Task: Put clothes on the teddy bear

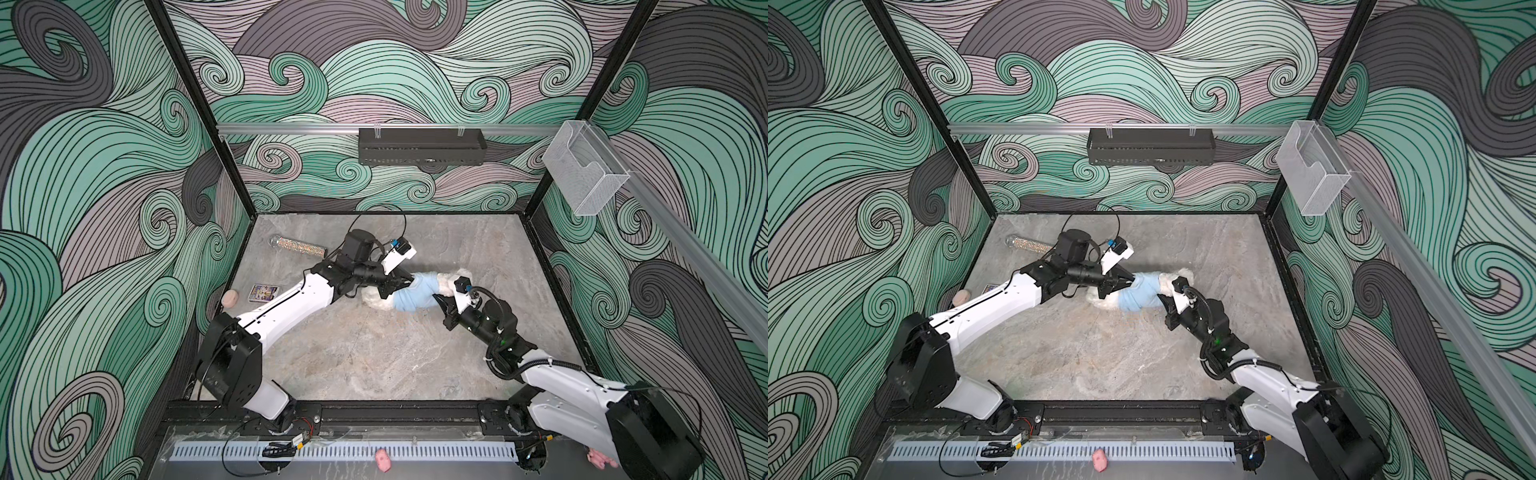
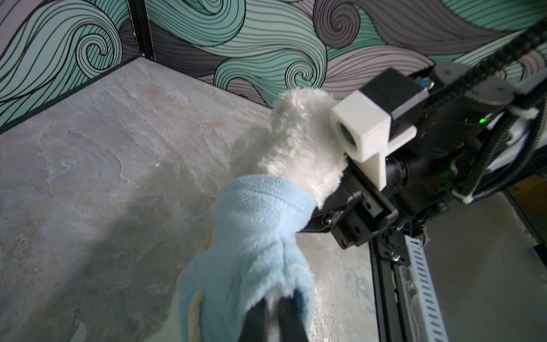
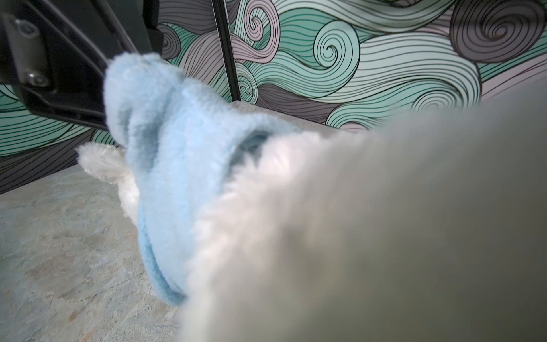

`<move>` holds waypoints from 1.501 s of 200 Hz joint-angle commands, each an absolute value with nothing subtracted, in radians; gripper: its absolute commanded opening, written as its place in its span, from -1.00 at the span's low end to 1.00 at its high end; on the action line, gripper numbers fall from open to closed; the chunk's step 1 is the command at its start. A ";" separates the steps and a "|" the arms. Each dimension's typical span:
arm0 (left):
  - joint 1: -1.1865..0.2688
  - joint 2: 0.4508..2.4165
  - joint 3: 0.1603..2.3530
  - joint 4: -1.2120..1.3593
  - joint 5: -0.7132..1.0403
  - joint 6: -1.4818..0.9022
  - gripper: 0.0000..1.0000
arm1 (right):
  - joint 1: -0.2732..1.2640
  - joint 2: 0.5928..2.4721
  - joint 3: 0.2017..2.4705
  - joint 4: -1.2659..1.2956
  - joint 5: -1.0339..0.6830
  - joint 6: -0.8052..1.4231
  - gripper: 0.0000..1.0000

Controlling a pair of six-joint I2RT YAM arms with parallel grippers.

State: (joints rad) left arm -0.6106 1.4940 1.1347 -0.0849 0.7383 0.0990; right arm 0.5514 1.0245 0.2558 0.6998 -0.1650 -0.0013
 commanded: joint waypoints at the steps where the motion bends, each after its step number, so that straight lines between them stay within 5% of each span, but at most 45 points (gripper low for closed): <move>1: -0.608 1.461 1.127 0.125 0.810 -0.094 -1.00 | 0.543 1.012 0.220 0.656 -0.073 -0.003 -1.00; 54: -0.597 1.428 1.086 0.037 0.806 -0.065 -1.00 | 0.543 0.971 0.226 0.560 0.078 -0.014 -1.00; 133: -0.538 1.390 0.895 0.447 0.795 -0.401 -1.00 | 0.531 1.133 0.288 0.561 0.005 0.151 -1.00; 168: -0.602 1.407 0.994 -0.054 0.627 0.056 -1.00 | 0.532 1.177 0.326 0.537 -0.076 0.191 -1.00; 220: -0.645 1.502 1.085 -0.314 0.377 0.314 -1.00 | 0.534 1.079 0.399 0.358 -0.087 0.030 0.04; 250: -0.644 1.501 1.104 -0.317 0.419 0.411 -1.00 | 0.534 0.978 0.439 0.260 -0.084 -0.067 0.36; 300: -0.643 1.497 1.144 -0.388 0.473 0.539 -1.00 | 0.537 1.035 0.512 0.285 -0.438 -0.252 0.55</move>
State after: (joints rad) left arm -0.6437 1.5040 1.0946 -0.3317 0.4274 0.4328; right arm 0.5346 0.9836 0.4713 0.3016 -0.2340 -0.1181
